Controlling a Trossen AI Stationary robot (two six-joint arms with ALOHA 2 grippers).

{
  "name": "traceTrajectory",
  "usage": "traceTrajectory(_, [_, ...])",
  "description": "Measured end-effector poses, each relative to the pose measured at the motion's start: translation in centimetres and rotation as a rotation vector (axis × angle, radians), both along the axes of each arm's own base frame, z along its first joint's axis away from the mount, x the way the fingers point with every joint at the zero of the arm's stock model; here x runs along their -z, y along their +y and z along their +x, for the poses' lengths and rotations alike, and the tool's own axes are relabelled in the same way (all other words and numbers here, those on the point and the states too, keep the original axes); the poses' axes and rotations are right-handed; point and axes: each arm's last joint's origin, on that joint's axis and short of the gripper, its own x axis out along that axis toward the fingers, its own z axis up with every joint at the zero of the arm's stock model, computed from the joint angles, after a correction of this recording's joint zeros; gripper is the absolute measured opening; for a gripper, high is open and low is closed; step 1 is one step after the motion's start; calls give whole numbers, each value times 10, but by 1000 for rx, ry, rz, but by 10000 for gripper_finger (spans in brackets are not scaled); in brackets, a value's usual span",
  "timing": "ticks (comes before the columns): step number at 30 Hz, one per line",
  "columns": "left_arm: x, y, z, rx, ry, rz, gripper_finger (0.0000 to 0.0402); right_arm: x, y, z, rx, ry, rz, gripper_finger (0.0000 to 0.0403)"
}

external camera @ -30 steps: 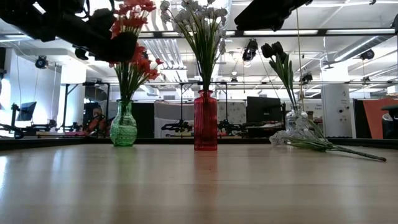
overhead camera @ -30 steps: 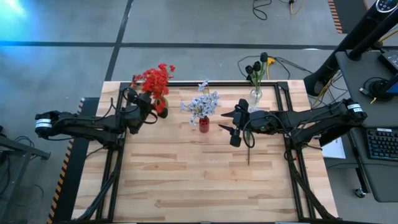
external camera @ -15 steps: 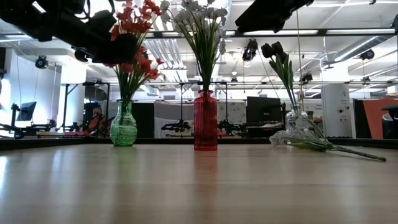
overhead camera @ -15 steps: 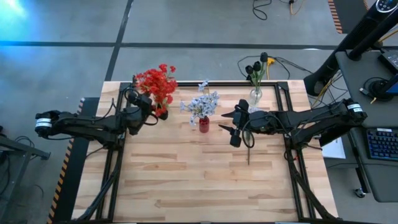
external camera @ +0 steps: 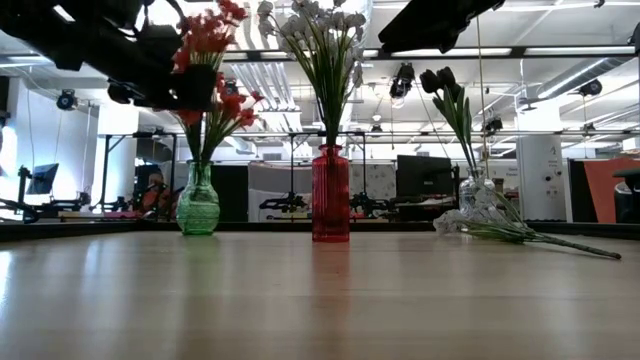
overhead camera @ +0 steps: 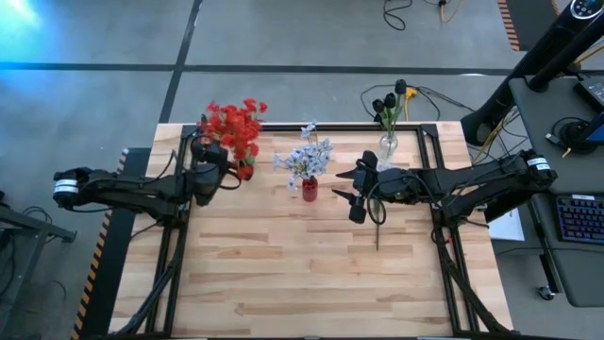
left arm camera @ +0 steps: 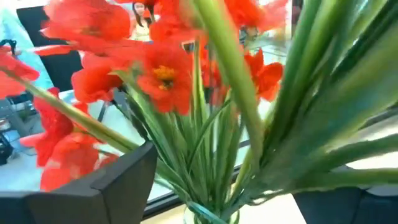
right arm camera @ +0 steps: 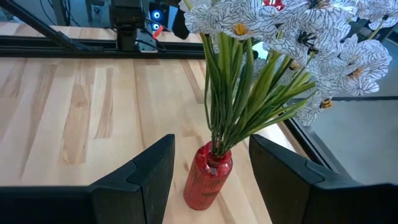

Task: Sort flowers into vase by color
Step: Put the red flowers into the green vase

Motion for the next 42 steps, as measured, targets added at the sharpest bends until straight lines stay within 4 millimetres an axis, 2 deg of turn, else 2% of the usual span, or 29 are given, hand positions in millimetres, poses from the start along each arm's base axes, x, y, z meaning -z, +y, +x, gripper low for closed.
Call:
traceTrajectory(7, [1,-1,1,45,11,-11,335,0,0,0,0,-1,4,201])
traceTrajectory(22, [7,-6,1,94,112,-11,336,0,0,0,4,-4,14,201])
traceTrajectory(30, [9,-6,1,93,109,-26,336,0,0,0,4,-4,13,201])
traceTrajectory(42, [8,-20,-4,135,122,-28,336,0,0,0,6,-4,18,201])
